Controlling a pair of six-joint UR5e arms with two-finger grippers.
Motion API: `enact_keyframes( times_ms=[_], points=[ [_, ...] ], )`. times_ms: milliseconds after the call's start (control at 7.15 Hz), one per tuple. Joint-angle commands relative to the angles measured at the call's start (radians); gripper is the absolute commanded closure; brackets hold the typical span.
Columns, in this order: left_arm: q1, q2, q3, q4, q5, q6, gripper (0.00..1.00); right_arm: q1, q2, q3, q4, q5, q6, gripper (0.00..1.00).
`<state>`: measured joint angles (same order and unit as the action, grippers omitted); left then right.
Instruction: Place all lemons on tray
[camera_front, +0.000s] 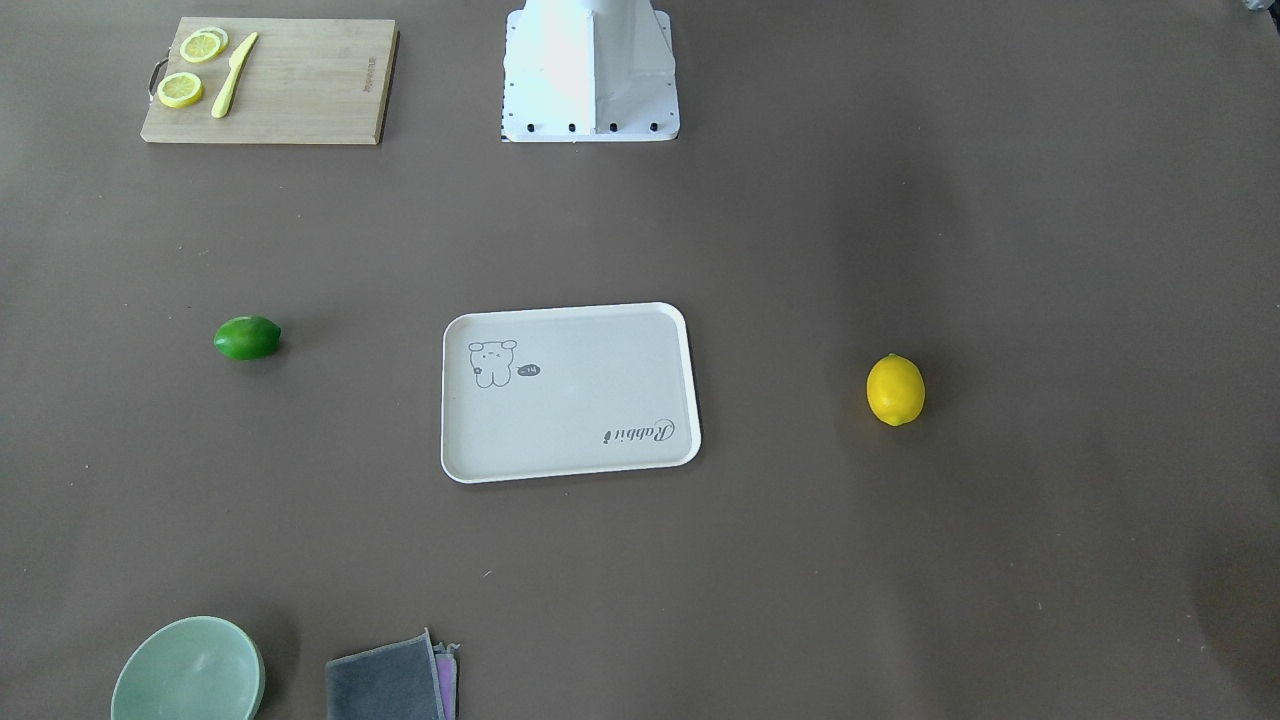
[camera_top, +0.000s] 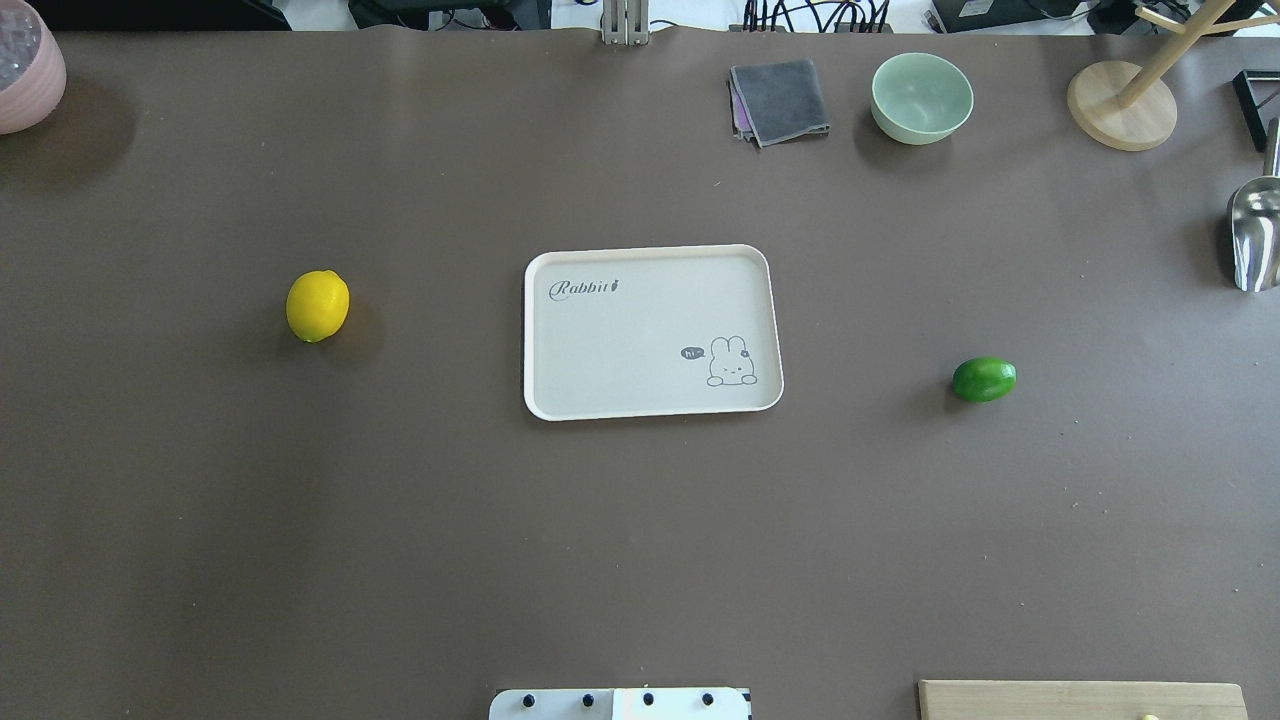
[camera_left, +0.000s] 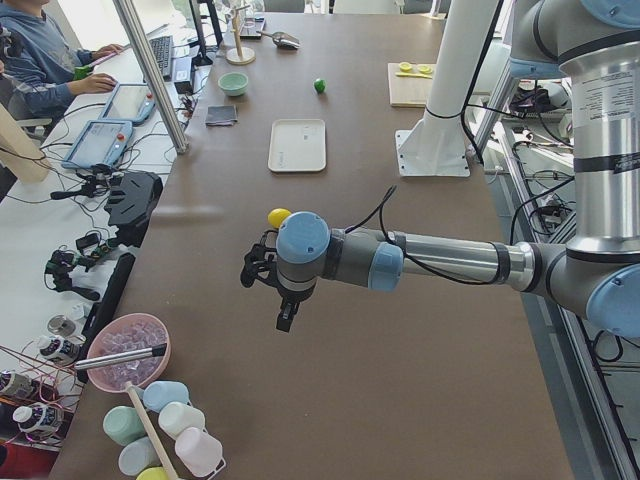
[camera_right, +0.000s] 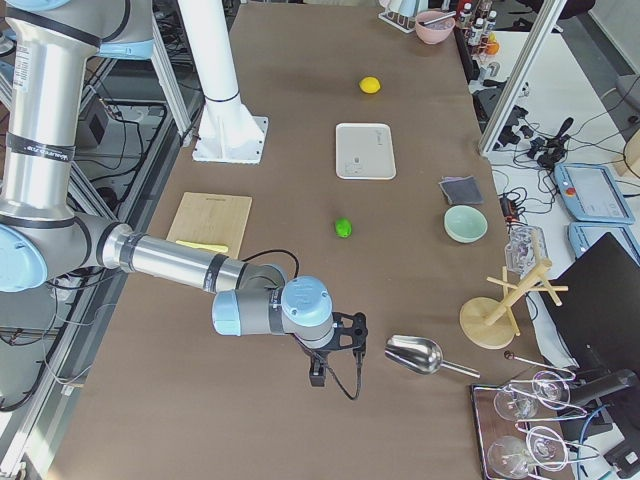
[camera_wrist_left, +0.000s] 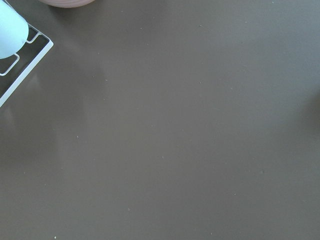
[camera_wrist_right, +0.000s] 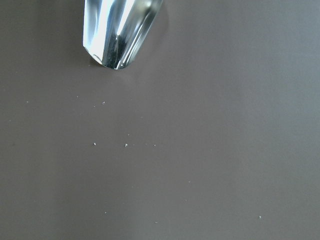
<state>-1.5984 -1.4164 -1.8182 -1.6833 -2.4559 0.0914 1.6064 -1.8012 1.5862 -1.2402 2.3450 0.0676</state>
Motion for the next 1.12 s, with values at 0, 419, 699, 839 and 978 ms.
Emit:
enact_keyframes(
  times_ms=[0,419,699,839,978],
  points=[
    [0.006,0.004,-0.006,-0.034,0.0,-0.001,0.02,0.001,-0.001,0.003,-0.001,0.0,-0.002,0.0],
    [0.011,0.031,0.023,-0.097,0.0,-0.002,0.02,0.0,0.002,0.0,-0.001,0.0,0.0,0.0],
    [0.006,0.033,0.022,-0.114,0.0,-0.001,0.02,0.0,0.005,-0.005,-0.001,-0.003,0.001,0.0],
    [0.015,0.028,0.031,-0.127,0.029,-0.007,0.02,0.0,0.009,-0.011,-0.001,-0.001,0.001,0.0],
    [0.014,0.031,0.037,-0.16,0.029,-0.012,0.02,0.0,0.002,-0.005,0.001,0.002,0.0,0.0]
  ],
)
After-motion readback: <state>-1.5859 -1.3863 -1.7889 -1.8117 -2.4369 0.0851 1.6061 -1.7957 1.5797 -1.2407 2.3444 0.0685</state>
